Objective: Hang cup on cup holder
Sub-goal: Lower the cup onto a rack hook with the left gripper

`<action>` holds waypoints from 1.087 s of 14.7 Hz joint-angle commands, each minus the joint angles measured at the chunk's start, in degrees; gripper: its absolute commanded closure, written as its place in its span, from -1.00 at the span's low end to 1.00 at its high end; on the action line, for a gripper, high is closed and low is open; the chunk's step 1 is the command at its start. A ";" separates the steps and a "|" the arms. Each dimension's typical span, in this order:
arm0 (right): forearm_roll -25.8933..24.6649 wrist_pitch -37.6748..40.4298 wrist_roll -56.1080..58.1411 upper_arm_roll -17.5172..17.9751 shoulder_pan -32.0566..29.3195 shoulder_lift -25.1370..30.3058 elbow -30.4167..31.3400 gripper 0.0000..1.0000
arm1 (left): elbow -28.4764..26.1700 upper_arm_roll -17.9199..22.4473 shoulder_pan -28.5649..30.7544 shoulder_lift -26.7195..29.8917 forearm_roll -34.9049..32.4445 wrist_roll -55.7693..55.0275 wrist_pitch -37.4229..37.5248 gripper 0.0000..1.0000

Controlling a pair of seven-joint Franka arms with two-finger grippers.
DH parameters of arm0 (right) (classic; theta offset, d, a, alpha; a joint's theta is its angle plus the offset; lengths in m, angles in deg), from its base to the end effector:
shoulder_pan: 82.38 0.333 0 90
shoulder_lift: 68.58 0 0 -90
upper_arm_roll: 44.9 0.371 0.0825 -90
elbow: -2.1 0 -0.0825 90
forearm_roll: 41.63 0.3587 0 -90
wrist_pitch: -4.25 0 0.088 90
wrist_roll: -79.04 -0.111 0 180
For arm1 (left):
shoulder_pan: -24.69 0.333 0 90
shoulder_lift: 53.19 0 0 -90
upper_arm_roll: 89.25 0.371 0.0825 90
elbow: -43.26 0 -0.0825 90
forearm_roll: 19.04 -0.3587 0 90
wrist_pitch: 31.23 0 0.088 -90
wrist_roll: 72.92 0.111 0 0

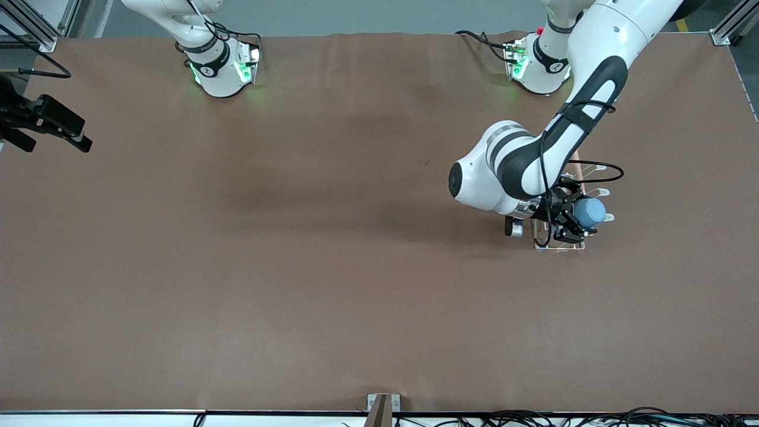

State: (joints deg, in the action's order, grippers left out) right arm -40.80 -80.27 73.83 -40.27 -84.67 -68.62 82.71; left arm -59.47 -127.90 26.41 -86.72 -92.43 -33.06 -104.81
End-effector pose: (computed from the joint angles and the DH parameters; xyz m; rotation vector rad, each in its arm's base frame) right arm 0.5181 0.0229 0.7388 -3.1201 0.0752 -0.1037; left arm 0.5722 -0.1932 0.3466 -1.3402 1.5482 0.9558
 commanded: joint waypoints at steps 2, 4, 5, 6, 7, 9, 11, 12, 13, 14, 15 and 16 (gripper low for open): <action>-1.97 -1.52 -1.21 0.28 0.36 1.36 4.20 -0.99 | -1.42 -0.38 0.22 -0.83 -2.19 -1.53 1.16 0.19; -1.88 -1.62 -1.30 0.37 0.80 1.36 4.47 -0.99 | -1.94 -0.38 0.04 -1.80 -2.54 -2.77 1.16 0.16; -1.79 -1.44 -1.21 0.28 0.89 1.36 4.47 -0.99 | -2.38 -0.38 0.13 -2.32 -3.33 -3.38 1.25 0.16; -1.79 -1.18 -1.21 0.28 0.89 1.36 4.38 -0.99 | -2.47 -0.38 0.21 -2.94 -3.68 -4.43 1.25 0.07; -1.79 -1.00 -1.12 0.37 0.89 1.36 4.38 -0.99 | -2.47 -0.38 0.22 -3.29 -3.86 -5.05 1.16 -0.09; -1.53 -0.39 -0.33 0.28 0.80 1.36 4.38 -0.99 | -2.47 -0.38 0.13 -4.17 -3.86 -7.50 1.25 -0.99; -1.18 -0.30 -0.33 0.28 0.80 1.27 4.03 -1.00 | -2.47 -0.38 0.13 -4.09 -3.86 -8.57 1.25 -1.00; -1.18 -0.21 -0.24 0.28 0.80 1.27 4.03 -1.00 | -2.12 -0.38 0.13 -3.74 -3.86 -8.66 1.25 -1.00; -1.18 -0.21 -0.33 0.28 0.80 1.27 4.03 -1.00 | -1.68 -0.46 0.21 -3.13 -3.86 -9.01 1.25 -1.00; -1.18 -0.21 -0.33 0.28 0.80 1.27 4.03 -1.00 | -0.72 -0.64 0.39 -2.34 -3.69 -10.40 1.25 -1.00; -1.18 -0.21 -0.33 0.28 0.71 1.27 4.03 -1.00 | 1.11 -1.08 0.39 -1.81 -2.99 -12.33 1.25 -1.00; -1.18 -0.21 -0.33 0.28 0.71 1.27 4.03 -1.00 | 2.61 -2.30 0.57 -1.19 -1.76 -14.52 1.25 -1.00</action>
State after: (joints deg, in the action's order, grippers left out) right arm -41.48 -80.61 73.82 -40.15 -83.93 -68.56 85.74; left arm -59.39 -128.33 26.49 -90.18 -95.48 -45.26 -104.17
